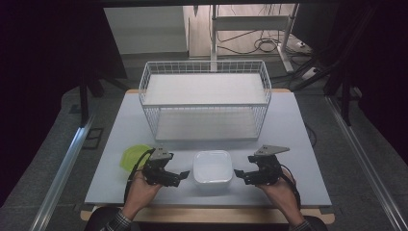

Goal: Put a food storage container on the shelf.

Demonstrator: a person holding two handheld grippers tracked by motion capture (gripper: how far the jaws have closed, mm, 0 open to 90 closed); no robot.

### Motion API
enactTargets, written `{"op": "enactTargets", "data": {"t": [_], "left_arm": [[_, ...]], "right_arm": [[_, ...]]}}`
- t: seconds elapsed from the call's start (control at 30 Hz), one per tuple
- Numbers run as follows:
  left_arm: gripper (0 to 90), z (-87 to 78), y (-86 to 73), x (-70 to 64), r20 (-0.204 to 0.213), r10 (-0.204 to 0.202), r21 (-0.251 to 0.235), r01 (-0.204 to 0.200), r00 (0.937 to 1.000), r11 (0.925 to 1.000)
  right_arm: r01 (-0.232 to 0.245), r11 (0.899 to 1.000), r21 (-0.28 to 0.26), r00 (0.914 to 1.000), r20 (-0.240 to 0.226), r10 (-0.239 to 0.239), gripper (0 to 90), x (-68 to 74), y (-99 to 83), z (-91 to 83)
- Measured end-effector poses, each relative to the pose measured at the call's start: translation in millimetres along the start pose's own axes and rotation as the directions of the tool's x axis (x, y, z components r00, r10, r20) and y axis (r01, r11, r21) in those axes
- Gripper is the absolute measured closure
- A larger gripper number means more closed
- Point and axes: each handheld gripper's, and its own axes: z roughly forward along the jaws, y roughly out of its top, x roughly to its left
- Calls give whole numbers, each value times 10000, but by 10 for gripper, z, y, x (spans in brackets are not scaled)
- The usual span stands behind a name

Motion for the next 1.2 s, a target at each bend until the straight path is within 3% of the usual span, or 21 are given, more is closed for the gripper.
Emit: {"op": "enactTargets", "data": {"t": [0.4, 0.43, 0.67, 0.77, 0.8, 0.83, 0.87, 0.93, 0.97, 1.07, 1.2], "left_arm": [[36, 152, 131, -67, 533, -318, 282, 303, 9981, 9991], [38, 181, 149, -60, 820, -536, 227, 519, 9952, 9984], [52, 302, 191, -90, 1136, -548, 442, 501, 9920, 9978], [50, 356, 190, -61, 1660, -922, 550, 842, 9818, 9949], [50, 356, 190, -61, 1660, -922, 550, 842, 9818, 9949], [51, 400, 178, -34, 2136, -1233, 608, 1127, 9691, 9918], [52, 416, 171, -23, 2352, -1367, 663, 1244, 9623, 9900], [89, 426, 165, -23, 2772, -1451, 695, 1308, 9498, 9890], [125, 422, 168, -42, 2732, -1489, 699, 1348, 9504, 9884], [160, 364, 191, -89, 2443, -1371, 828, 1203, 9599, 9893], [363, 249, 186, -98, 2215, -1608, 734, 1479, 9618, 9863]], "right_arm": [[-218, 9998, 2, 9971, -726, 218, 90, 70, 117, 65], [-322, 9994, 82, 9946, -988, 328, 82, 76, 134, 88], [-368, 9987, 366, 9910, -1276, 412, 130, 98, 185, 167], [-551, 9964, 648, 9864, -1513, 643, 174, 71, 198, 224], [-592, 9957, 715, 9856, -1538, 697, 185, 66, 198, 243], [-621, 9944, 855, 9847, -1573, 750, 198, 58, 198, 275], [-638, 9938, 913, 9840, -1601, 779, 206, 55, 196, 293], [-876, 9912, 996, 9736, -2017, 1064, 265, 38, 192, 325], [-996, 9889, 1104, 9666, -2250, 1225, 300, 30, 194, 333], [-1279, 9829, 1326, 9601, -2320, 1562, 330, 31, 196, 325], [-1769, 9736, 1443, 9555, -2121, 2051, 457, 2, 198, 256]]}}
